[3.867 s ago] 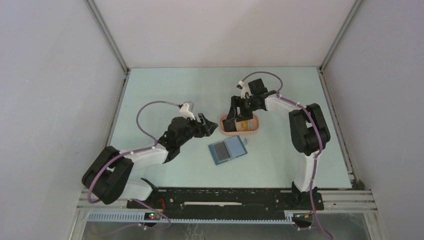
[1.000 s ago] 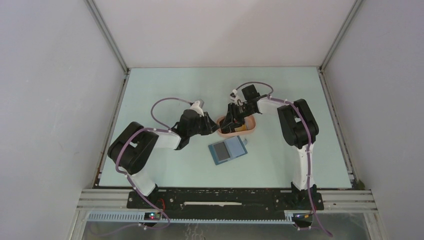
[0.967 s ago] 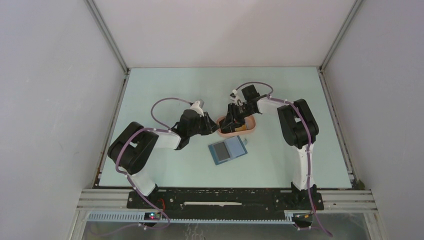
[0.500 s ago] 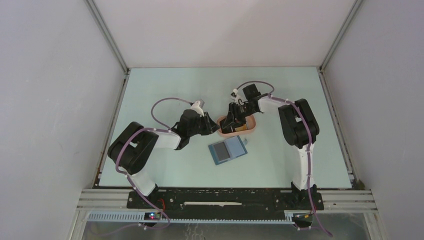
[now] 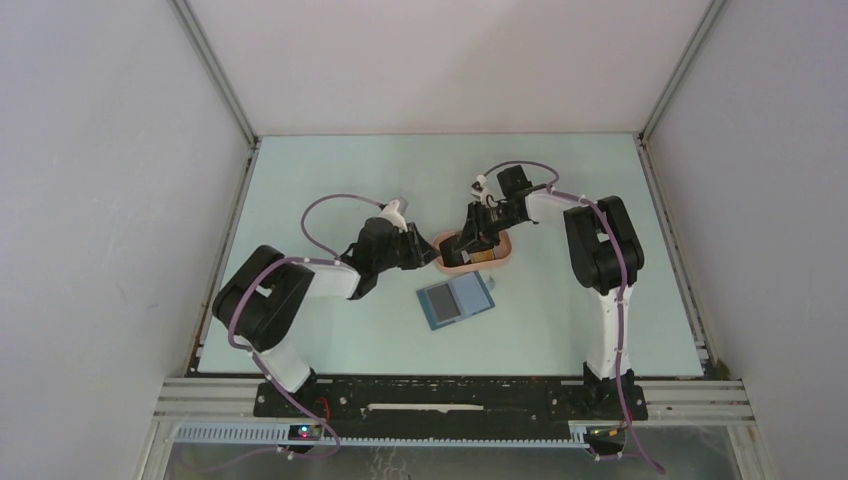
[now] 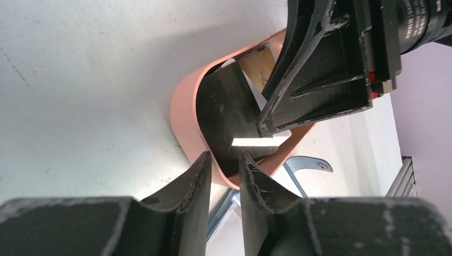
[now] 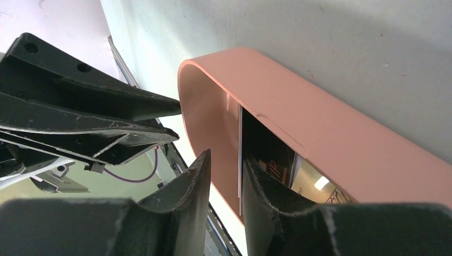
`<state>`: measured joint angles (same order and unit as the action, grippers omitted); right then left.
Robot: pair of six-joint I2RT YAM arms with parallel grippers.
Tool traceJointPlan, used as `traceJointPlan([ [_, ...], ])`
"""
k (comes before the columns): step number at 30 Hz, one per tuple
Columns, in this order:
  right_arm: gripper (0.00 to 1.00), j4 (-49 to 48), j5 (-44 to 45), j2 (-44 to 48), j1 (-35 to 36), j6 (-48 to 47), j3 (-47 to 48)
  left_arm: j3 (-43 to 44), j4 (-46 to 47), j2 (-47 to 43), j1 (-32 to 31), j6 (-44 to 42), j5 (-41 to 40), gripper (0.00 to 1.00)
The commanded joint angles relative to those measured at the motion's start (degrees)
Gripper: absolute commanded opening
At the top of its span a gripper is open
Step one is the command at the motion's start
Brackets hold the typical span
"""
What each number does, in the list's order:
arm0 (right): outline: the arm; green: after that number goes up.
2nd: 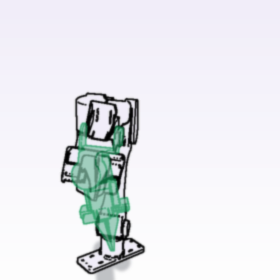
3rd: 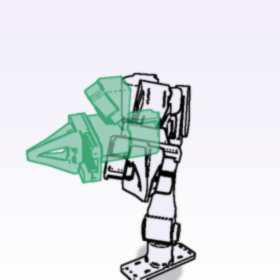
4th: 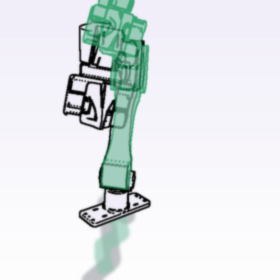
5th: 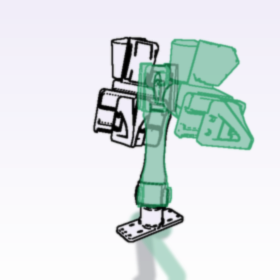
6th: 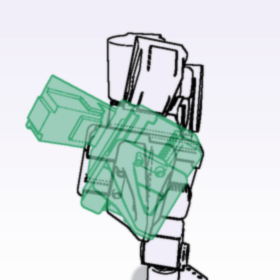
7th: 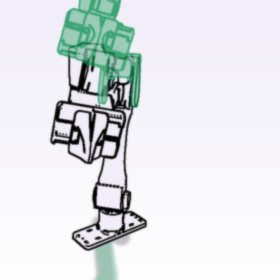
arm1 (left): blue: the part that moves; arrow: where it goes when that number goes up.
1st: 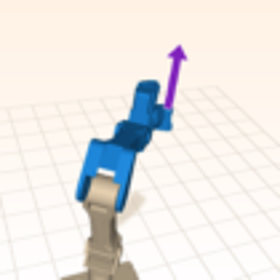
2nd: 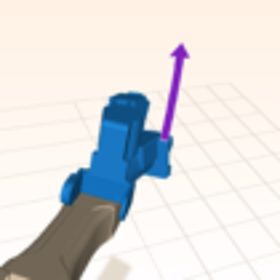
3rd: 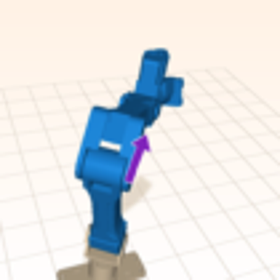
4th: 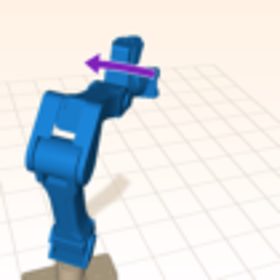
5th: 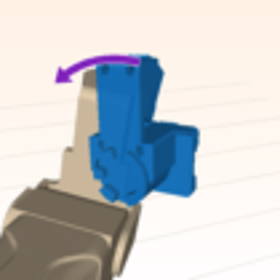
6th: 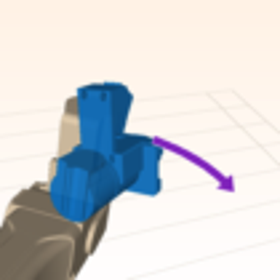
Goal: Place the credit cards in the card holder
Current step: Pick up the credit card from the storage box.
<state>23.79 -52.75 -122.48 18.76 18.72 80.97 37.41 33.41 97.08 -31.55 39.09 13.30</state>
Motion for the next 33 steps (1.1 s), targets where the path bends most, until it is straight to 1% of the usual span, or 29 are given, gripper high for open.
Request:
traceJointPlan([
  [1,0.34,1.5,-1.5,2.1,-0.4,-1.7,1.4,1.4,1.0,-3.3,0.6,-0.2,1.1,0.31],
  [3,0.32,1.8,-1.9,2.0,-0.6,-1.7,1.4,1.3,0.8,-3.7,0.7,-0.3,1.2,0.31],
  [14,0.31,3.0,-2.7,1.9,-1.7,-2.0,1.3,0.7,0.1,-4.8,0.8,-0.8,1.1,0.31],
  [18,0.25,3.3,-2.8,1.8,-1.9,-2.0,1.3,0.5,0.0,-5.1,0.9,-0.8,1.0,0.31],
  [20,0.23,3.4,-2.6,1.8,-1.8,-2.1,1.4,0.5,-0.1,-5.2,0.9,-0.9,1.0,0.31],
  [33,0.22,4.6,-2.4,1.9,-2.8,-2.6,1.4,0.4,-0.8,-6.0,1.0,-1.4,1.1,0.31],
])
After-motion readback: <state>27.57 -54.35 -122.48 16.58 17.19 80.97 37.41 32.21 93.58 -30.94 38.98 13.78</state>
